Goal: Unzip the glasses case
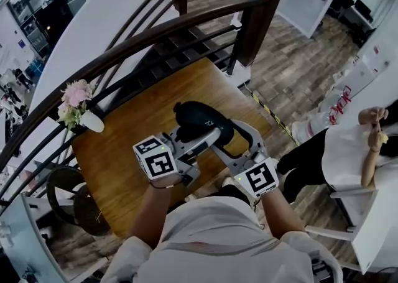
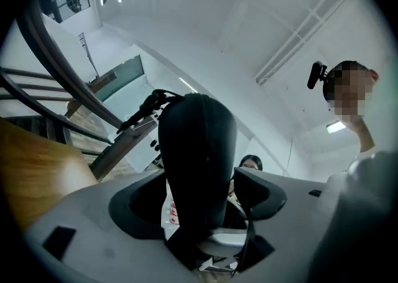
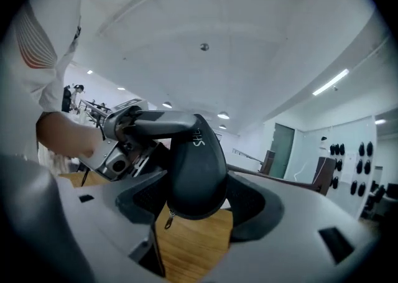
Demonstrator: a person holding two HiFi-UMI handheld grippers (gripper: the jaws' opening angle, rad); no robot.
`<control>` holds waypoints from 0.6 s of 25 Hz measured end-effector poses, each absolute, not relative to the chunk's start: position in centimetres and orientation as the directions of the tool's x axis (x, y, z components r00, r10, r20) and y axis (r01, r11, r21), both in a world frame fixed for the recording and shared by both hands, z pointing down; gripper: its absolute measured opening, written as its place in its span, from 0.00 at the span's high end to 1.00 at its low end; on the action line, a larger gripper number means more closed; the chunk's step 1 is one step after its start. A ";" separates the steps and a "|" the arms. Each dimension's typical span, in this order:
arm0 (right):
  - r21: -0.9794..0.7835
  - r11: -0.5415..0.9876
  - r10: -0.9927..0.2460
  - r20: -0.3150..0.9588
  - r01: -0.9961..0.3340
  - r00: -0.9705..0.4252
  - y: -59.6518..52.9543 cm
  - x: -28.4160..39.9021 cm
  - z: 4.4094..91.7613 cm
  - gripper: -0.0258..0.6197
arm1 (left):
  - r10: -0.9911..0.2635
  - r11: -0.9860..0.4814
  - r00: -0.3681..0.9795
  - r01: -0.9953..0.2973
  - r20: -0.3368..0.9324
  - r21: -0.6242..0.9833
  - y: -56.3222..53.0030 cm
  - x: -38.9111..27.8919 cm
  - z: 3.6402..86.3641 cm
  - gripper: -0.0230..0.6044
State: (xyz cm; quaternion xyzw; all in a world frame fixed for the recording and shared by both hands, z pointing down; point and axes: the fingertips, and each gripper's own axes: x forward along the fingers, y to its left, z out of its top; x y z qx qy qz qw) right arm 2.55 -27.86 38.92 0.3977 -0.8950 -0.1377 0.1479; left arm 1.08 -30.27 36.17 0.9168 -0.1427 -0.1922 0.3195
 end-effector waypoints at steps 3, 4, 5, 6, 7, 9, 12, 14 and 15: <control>0.397 0.677 -0.720 0.185 -0.619 -0.669 -27.1 1.3 39.1 0.43 | -0.374 -0.751 0.878 -0.097 -0.300 0.653 -30.5 0.6 35.6 0.46; 0.399 0.686 -0.711 0.191 -0.608 -0.677 -26.9 1.0 39.1 0.43 | -0.368 -0.752 0.876 -0.083 -0.312 0.654 -30.5 0.4 35.3 0.46; 0.398 0.692 -0.706 0.195 -0.603 -0.681 -26.9 0.8 39.1 0.42 | -0.365 -0.753 0.875 -0.076 -0.319 0.653 -30.5 0.3 35.2 0.46; 0.396 0.694 -0.703 0.199 -0.601 -0.682 -26.9 0.6 39.1 0.42 | -0.366 -0.754 0.874 -0.077 -0.320 0.652 -30.6 0.1 35.1 0.47; 0.394 0.696 -0.703 0.204 -0.600 -0.681 -27.0 0.4 39.2 0.42 | -0.373 -0.755 0.872 -0.086 -0.316 0.651 -30.6 -0.1 35.1 0.51; 0.397 0.696 -0.704 0.214 -0.598 -0.677 -27.2 0.1 39.3 0.41 | -0.393 -0.753 0.866 -0.111 -0.309 0.648 -30.9 -0.4 35.2 0.53; 0.371 0.686 -0.714 0.183 -0.625 -0.676 -27.5 0.0 39.2 0.40 | -0.428 -0.747 0.847 -0.134 -0.317 0.651 -31.2 -1.1 35.2 0.54; 0.295 0.681 -0.727 0.161 -0.671 -0.667 -27.6 0.8 39.3 0.39 | -0.452 -0.743 0.831 -0.150 -0.324 0.652 -31.6 -1.7 35.0 0.54; 0.251 0.680 -0.731 0.169 -0.689 -0.661 -27.6 1.2 39.7 0.39 | -0.462 -0.742 0.825 -0.158 -0.326 0.651 -31.8 -2.0 34.9 0.54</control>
